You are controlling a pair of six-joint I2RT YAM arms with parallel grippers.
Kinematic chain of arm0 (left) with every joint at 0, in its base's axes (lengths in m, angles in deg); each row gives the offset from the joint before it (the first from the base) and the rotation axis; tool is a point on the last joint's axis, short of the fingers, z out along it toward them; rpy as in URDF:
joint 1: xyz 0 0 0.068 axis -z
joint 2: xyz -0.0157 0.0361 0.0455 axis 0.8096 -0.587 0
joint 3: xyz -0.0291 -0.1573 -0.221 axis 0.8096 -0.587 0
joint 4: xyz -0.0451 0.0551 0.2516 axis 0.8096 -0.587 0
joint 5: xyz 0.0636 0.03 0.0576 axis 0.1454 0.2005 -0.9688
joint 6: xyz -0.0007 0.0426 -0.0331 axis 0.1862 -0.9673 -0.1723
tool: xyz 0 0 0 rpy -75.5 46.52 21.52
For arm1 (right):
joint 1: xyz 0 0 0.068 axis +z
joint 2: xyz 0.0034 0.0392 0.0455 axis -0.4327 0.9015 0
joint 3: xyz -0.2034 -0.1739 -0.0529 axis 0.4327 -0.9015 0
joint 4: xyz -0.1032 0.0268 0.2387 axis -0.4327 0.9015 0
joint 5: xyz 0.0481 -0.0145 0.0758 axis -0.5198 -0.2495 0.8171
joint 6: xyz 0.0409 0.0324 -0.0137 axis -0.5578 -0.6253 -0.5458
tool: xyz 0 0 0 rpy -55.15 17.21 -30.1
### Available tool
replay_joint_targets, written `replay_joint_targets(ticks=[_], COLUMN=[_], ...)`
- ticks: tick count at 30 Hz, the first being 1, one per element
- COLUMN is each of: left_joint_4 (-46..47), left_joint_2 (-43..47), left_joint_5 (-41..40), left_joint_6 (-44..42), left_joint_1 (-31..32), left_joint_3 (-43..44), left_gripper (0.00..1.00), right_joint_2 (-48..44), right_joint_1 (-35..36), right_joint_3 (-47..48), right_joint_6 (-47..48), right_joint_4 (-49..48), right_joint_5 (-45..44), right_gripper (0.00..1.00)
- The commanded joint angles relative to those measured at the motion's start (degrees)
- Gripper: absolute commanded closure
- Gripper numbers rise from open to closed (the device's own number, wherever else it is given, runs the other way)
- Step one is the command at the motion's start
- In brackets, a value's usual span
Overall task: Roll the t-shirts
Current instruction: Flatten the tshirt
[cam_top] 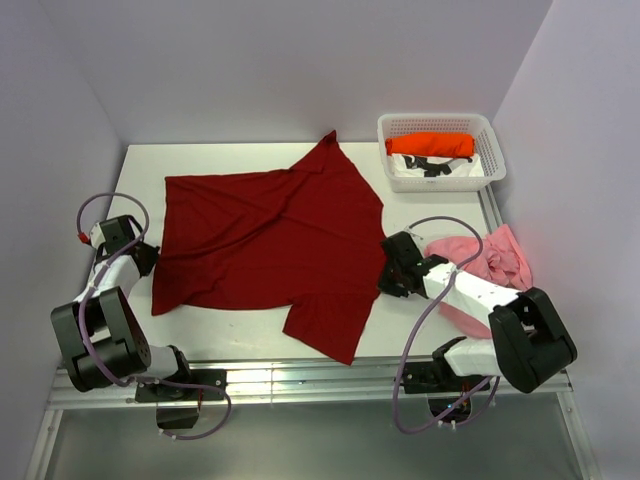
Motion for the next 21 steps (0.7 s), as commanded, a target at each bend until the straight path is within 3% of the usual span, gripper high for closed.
replay_joint_targets(ticks=[1, 4, 5, 8, 13, 21], left_joint_4=[4.0, 5.4, 5.6, 6.1, 7.5, 7.5], left_joint_2=[-0.9, -1.6, -1.8, -2.2, -2.5, -2.4], left_joint_5=[0.8, 1.6, 1.5, 1.6, 3.5, 3.2], left_joint_6=[-1.4, -1.7, -1.8, -2.5, -2.7, -3.2], left_joint_1=[-0.2, -0.3, -0.2, -0.2, -0.1, 0.5], left_joint_3=[2.5, 2.3, 2.3, 2.4, 1.8, 1.7], left_gripper=[1.0, 1.0, 1.0, 0.99, 1.0, 1.0], right_joint_2=[-2.2, -3.2, -3.3, -5.5, -10.5, -7.8], right_joint_1=[-0.9, -1.3, -1.6, -1.6, -1.4, 0.9], right_joint_3=[1.1, 0.6, 0.5, -0.3, -2.4, -3.6], right_joint_6=[0.6, 1.2, 1.3, 2.3, 2.0, 1.2], right_joint_4=[3.9, 4.0, 3.9, 2.9, 1.7, -1.7], right_joint_5=[-3.5, -2.5, -2.0, 0.7, 3.6, 5.9], right_gripper=[1.0, 0.96, 0.81, 0.59, 0.53, 0.52])
